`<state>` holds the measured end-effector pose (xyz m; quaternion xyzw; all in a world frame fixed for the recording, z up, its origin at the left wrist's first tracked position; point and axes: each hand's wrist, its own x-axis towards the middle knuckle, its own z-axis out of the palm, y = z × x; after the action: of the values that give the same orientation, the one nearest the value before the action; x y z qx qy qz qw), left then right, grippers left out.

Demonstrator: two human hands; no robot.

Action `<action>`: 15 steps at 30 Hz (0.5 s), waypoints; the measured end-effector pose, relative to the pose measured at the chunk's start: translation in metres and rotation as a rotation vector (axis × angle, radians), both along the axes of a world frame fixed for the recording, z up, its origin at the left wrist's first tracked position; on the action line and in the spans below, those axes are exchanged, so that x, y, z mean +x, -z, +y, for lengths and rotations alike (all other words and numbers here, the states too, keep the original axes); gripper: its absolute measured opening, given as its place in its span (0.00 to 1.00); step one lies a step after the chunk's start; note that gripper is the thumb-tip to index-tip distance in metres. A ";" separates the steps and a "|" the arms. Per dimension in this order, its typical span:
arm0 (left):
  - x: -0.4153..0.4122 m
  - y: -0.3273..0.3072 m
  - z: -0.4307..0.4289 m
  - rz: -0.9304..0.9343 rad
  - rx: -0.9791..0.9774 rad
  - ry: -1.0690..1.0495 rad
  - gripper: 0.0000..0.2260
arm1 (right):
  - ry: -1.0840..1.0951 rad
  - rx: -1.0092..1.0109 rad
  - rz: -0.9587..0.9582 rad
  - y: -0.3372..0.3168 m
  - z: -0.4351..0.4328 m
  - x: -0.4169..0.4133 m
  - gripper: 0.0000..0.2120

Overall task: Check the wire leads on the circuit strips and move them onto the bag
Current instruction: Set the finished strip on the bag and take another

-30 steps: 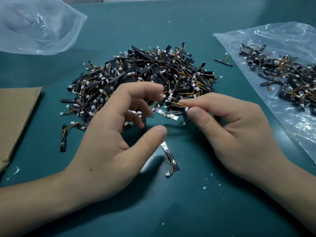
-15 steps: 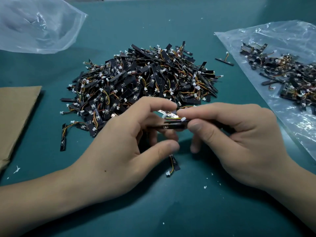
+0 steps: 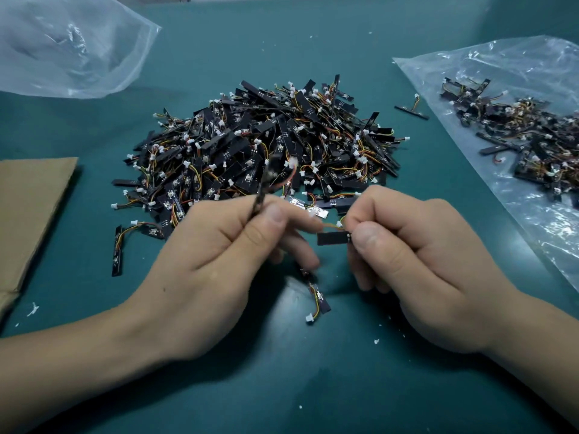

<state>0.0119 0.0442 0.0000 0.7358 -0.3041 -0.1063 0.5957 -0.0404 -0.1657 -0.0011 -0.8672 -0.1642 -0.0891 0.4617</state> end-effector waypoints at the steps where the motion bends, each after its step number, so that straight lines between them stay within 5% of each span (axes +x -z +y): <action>1: 0.003 0.001 0.001 -0.029 0.013 -0.030 0.15 | 0.011 0.025 -0.011 0.000 0.000 0.000 0.10; 5: 0.005 0.008 -0.003 -0.115 0.078 -0.036 0.37 | 0.118 0.194 -0.010 0.000 -0.002 0.003 0.10; 10: 0.005 0.010 -0.003 -0.195 0.077 -0.062 0.39 | 0.208 0.362 0.026 0.000 -0.004 0.007 0.11; 13: 0.010 0.001 -0.018 -0.153 0.351 0.046 0.26 | 0.210 0.376 0.037 0.001 -0.003 0.008 0.12; 15: 0.010 -0.004 -0.016 -0.388 0.492 0.128 0.11 | 0.207 0.364 0.037 0.002 -0.003 0.008 0.12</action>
<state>0.0219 0.0277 0.0038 0.8437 -0.4227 -0.0716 0.3231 -0.0326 -0.1682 -0.0027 -0.7832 -0.0469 -0.1482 0.6021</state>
